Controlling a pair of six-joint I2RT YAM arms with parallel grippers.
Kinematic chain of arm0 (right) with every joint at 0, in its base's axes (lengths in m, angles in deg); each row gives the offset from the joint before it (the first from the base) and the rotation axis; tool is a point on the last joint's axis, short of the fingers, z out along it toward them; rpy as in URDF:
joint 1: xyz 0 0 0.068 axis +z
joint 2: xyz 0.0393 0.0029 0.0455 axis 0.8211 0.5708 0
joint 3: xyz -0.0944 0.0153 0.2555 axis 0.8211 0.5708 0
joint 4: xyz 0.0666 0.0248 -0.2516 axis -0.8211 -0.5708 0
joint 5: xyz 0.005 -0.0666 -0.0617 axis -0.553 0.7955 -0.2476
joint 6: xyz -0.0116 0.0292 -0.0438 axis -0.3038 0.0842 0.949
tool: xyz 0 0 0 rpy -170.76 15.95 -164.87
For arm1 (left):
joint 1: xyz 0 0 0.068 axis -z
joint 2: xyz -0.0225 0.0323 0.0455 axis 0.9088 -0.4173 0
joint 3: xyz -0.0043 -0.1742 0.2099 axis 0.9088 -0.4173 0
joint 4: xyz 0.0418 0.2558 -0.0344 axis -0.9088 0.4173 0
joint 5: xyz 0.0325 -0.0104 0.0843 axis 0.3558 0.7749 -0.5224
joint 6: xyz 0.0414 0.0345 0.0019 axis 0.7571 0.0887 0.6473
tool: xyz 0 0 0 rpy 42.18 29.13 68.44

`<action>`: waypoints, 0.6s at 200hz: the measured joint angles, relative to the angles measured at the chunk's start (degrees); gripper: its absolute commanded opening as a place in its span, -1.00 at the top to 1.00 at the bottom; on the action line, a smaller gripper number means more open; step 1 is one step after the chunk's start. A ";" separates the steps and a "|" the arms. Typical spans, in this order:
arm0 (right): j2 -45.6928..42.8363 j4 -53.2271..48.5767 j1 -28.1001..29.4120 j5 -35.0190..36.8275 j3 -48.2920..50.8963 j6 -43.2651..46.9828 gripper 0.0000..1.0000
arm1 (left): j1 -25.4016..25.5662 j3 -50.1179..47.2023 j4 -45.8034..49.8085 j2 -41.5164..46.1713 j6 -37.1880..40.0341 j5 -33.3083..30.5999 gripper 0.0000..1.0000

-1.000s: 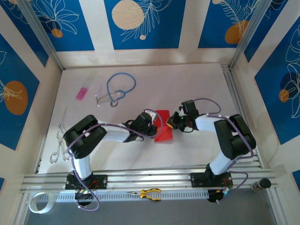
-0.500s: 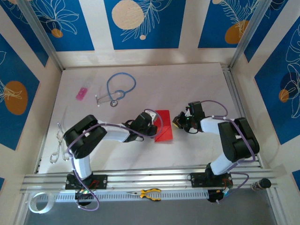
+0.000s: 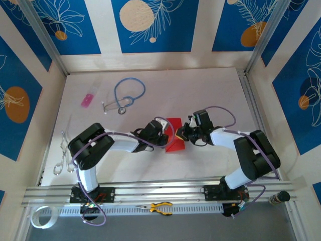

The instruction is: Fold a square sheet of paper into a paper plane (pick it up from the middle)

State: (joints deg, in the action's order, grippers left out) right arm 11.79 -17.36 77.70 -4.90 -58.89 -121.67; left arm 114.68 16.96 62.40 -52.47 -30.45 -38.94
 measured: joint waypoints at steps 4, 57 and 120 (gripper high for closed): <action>0.28 -0.11 0.09 0.00 -0.09 0.00 1.00 | 0.00 0.00 0.00 0.00 0.00 0.00 1.00; 4.28 0.33 -0.15 -0.26 -0.46 -0.22 1.00 | 0.00 0.00 0.00 0.00 0.00 0.00 1.00; 4.74 1.49 0.22 -0.68 -0.46 -0.22 1.00 | 0.00 0.00 -0.02 0.00 0.00 0.00 1.00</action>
State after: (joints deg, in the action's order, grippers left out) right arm 16.54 -15.88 77.92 -5.57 -59.35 -121.88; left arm 114.68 16.96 62.38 -52.47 -30.45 -38.94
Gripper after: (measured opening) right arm 0.056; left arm 0.063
